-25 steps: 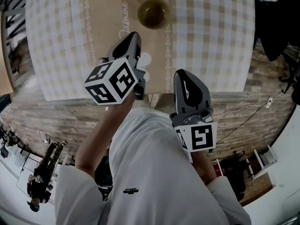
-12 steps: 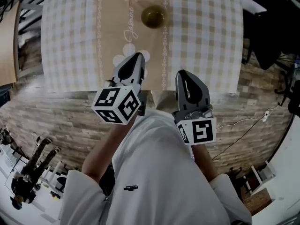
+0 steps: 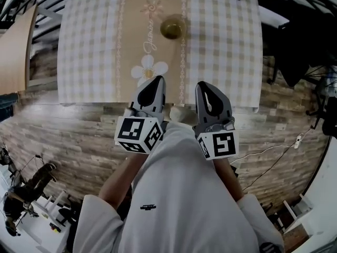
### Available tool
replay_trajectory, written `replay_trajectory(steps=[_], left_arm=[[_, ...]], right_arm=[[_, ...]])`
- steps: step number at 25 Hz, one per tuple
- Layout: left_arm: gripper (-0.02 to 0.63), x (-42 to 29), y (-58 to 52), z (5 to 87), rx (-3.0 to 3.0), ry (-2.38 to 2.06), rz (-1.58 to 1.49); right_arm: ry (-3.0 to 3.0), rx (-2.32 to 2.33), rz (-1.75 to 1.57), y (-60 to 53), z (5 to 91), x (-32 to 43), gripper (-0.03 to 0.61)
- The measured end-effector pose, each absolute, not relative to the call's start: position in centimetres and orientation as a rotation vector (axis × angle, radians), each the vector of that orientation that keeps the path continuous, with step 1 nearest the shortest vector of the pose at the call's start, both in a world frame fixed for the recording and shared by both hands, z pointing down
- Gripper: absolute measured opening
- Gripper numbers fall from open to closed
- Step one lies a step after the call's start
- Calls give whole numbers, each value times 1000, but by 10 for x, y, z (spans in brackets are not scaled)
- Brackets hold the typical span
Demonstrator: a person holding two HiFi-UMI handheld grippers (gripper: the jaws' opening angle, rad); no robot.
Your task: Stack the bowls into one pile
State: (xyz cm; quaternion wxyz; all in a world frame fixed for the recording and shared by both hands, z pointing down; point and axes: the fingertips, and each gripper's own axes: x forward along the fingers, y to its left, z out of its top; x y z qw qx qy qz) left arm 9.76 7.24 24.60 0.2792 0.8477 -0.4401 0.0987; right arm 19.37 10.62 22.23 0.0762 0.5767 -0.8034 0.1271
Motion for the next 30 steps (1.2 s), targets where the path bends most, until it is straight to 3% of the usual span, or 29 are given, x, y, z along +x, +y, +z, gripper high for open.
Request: replay_trajectory(steps=[30], left_arm=[[20,114,144,178,2573,-1277,202]], right_arm=[[-2640,1590,127,159,162,158,40]])
